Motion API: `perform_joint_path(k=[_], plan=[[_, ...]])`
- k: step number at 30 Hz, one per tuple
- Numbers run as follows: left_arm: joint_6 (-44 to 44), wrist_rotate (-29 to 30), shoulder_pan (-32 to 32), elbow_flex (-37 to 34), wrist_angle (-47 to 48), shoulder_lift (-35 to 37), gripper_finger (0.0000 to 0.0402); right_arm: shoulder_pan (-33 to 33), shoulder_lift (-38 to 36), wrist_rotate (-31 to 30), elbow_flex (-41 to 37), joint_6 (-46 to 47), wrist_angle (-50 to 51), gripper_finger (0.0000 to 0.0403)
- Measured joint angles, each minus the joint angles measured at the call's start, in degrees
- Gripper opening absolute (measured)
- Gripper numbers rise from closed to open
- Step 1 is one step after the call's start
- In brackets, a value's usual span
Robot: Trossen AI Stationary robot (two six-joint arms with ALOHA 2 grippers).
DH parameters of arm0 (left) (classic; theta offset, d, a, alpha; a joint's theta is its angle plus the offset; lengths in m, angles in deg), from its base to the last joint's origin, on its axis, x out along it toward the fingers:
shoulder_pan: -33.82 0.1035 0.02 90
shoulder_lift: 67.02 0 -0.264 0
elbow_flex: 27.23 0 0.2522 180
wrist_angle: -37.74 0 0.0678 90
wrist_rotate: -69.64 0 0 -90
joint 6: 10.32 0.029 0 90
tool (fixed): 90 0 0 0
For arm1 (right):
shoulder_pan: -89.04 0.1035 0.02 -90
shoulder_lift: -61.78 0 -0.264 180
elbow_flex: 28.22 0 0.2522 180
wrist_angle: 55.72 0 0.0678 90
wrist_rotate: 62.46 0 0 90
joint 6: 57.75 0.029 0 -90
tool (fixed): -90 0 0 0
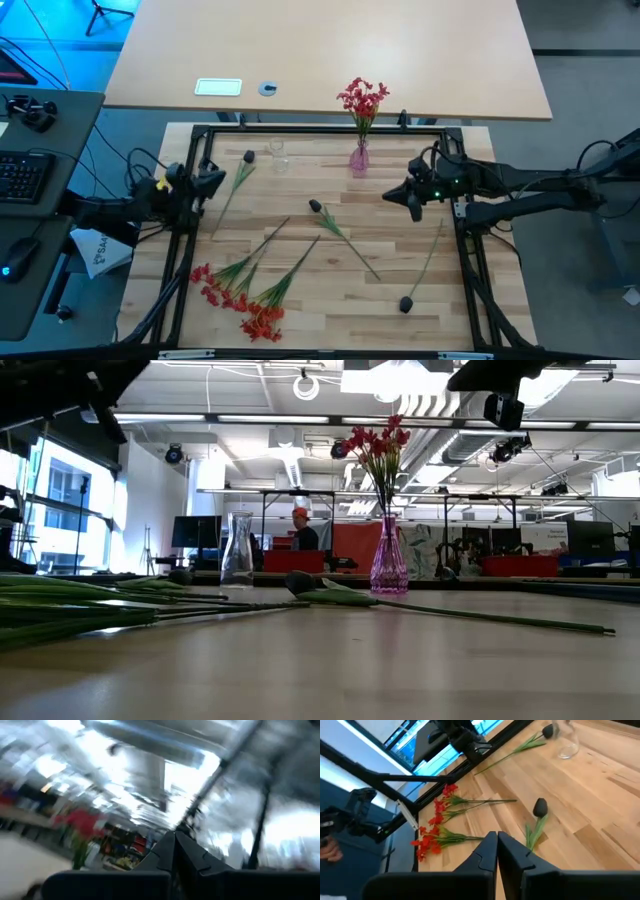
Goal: Sort flowers into vase by color
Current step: Put the left red flowers into the purple vase
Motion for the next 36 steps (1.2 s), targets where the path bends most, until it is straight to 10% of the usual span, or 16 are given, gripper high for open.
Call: perform_joint_path(k=[9, 14, 20, 29, 36], plan=[[-7.9, -7.0, -0.1, 15.8, 18.9, -15.5, 0.0082, -2.1, 0.0, -3.0, 0.0, -0.2, 0.3, 0.0004], [1.4, -20.0, -0.1, 30.4, 41.1, -30.8, 0.0145, -3.0, 0.0, -3.0, 0.0, -0.3, 0.8, 0.0001], [13.8, -22.1, -0.1, 42.2, 62.9, -46.2, 0.0189, -3.1, 0.0, -3.0, 0.0, -0.3, 1.7, 0.0001], [20.8, -27.0, -6.6, 44.6, 75.7, -60.9, 0.0207, -3.1, 0.0, -4.7, 0.0, -3.1, 5.3, 0.0000], [33.2, -20.0, -16.0, 44.6, 74.7, -69.3, 0.0207, -3.0, 0.0, -4.7, 0.0, -6.4, 9.2, 0.0000]])
